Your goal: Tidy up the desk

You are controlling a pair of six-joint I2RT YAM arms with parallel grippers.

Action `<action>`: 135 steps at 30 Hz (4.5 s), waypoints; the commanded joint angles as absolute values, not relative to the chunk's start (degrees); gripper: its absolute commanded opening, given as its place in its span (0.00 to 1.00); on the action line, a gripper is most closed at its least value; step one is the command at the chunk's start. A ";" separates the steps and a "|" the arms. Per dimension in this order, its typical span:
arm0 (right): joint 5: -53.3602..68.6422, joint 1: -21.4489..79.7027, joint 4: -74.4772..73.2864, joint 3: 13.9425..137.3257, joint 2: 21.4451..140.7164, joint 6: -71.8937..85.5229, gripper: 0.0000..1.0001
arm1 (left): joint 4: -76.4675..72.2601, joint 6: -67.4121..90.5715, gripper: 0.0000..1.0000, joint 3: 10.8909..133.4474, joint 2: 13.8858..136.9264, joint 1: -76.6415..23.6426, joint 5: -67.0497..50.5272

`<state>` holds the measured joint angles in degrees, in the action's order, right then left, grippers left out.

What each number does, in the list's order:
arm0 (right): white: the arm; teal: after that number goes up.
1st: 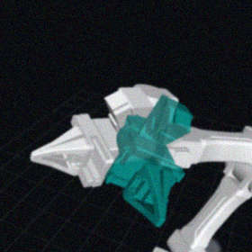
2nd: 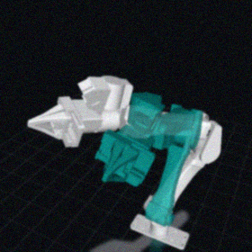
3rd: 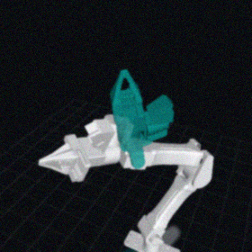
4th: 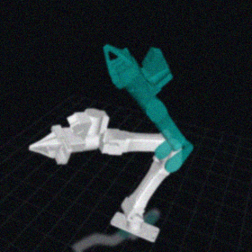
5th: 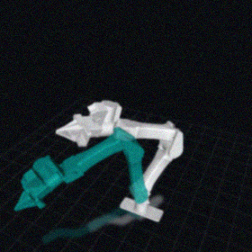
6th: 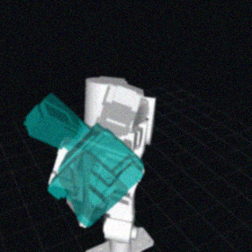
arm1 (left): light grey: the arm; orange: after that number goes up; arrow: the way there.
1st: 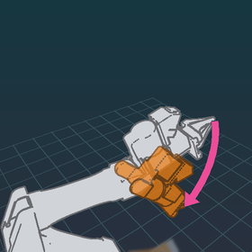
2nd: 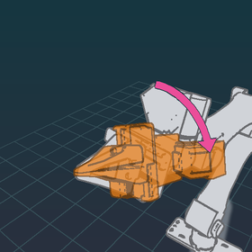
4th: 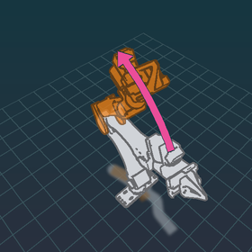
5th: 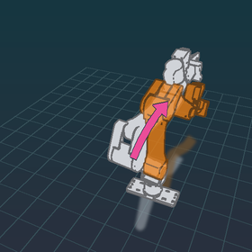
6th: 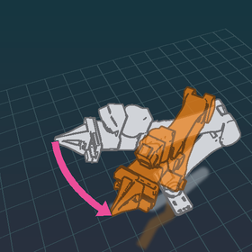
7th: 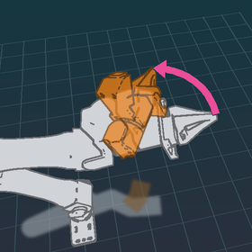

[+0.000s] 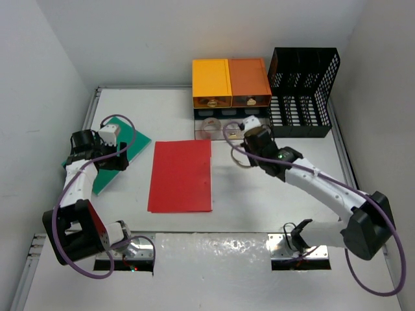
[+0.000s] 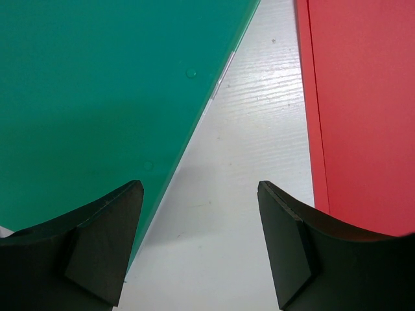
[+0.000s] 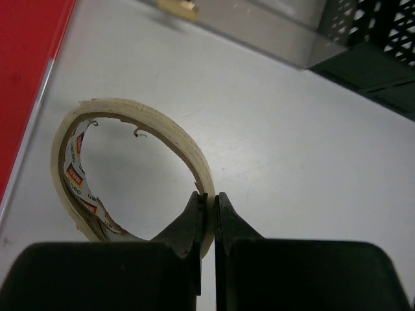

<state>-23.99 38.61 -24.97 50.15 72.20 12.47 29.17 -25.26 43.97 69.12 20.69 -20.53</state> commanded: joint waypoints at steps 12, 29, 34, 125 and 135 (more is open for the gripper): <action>-33.02 28.39 -6.61 77.51 100.45 -20.53 0.00 | 28.22 -26.54 0.70 45.53 67.94 21.09 -21.89; -38.59 26.02 6.25 78.93 116.19 -35.79 0.00 | 28.13 -26.37 0.70 45.26 67.76 21.09 -21.53; -38.05 24.70 4.48 78.05 118.56 -32.52 0.00 | 28.21 -26.37 0.70 45.26 67.68 21.09 -21.27; 3.39 18.72 15.37 76.66 118.40 14.67 0.06 | 34.10 -35.14 0.87 38.94 65.93 21.09 11.51; 10.10 23.20 14.07 68.03 109.17 13.89 0.18 | 37.63 -50.72 0.90 33.31 57.83 20.83 9.74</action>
